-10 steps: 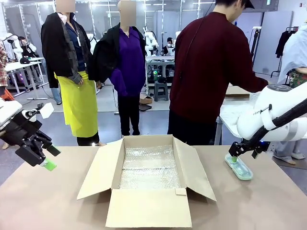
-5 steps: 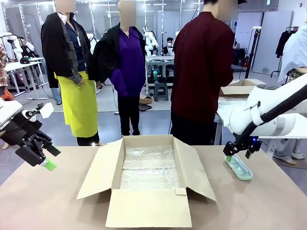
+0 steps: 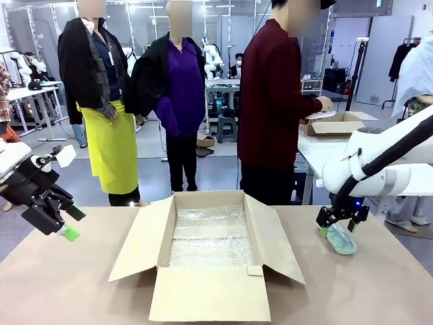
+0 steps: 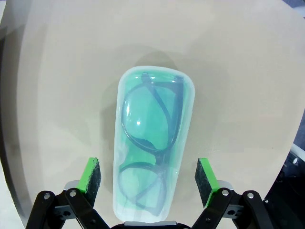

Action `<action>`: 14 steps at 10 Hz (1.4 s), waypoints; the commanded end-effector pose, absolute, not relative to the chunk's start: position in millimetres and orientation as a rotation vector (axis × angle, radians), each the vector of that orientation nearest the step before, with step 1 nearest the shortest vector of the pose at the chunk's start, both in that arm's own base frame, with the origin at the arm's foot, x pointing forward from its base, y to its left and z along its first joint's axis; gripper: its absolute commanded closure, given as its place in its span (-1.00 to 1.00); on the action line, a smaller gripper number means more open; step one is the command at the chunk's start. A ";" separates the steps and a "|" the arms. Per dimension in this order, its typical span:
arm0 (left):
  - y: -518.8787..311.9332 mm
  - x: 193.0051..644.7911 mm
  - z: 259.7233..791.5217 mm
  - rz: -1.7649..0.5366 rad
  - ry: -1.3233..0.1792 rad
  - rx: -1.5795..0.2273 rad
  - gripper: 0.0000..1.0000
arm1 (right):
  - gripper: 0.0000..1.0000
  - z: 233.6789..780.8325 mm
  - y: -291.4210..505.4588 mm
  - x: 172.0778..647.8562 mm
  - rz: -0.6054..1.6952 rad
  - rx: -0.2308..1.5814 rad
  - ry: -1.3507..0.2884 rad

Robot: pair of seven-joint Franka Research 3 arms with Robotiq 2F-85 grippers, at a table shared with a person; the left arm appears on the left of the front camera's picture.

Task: Pack the glasses set securely to prepare it for shipping.
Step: Place the Glasses case inside the Package Box.

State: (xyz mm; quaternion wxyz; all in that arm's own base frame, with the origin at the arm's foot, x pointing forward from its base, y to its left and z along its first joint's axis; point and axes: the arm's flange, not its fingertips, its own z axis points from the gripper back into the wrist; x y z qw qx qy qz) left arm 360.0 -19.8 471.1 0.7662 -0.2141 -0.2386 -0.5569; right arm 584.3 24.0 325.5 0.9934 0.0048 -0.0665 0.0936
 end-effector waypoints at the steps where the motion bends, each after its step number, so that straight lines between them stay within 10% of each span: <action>1: -17.3 359.9 471.0 -1.230 -0.539 -0.490 -1.00 | -1.00 320.5 24.3 596.5 0.157 -0.009 -0.101; 5: -17.3 359.9 471.0 -1.230 -0.539 -0.490 -1.00 | -1.00 310.7 28.1 603.5 0.136 -0.017 -0.090; 8: -17.3 359.9 471.0 -1.230 -0.539 -0.490 -1.00 | 1.00 310.9 27.8 602.6 0.121 -0.016 -0.083; 9: -17.3 359.9 471.0 -1.230 -0.539 -0.490 -1.00 | 1.00 312.5 28.1 601.1 0.121 -0.015 -0.085; 10: -17.3 359.9 471.0 -1.230 -0.539 -0.490 -1.00 | 0.54 314.3 29.5 599.6 0.129 -0.026 -0.085; 12: -17.3 359.9 471.0 -1.230 -0.539 -0.490 -1.00 | 1.00 328.4 33.3 595.0 0.136 -0.040 -0.101; 14: -17.3 359.9 471.0 -1.230 -0.539 -0.490 -1.00 | 1.00 361.7 40.4 585.3 0.174 -0.070 -0.136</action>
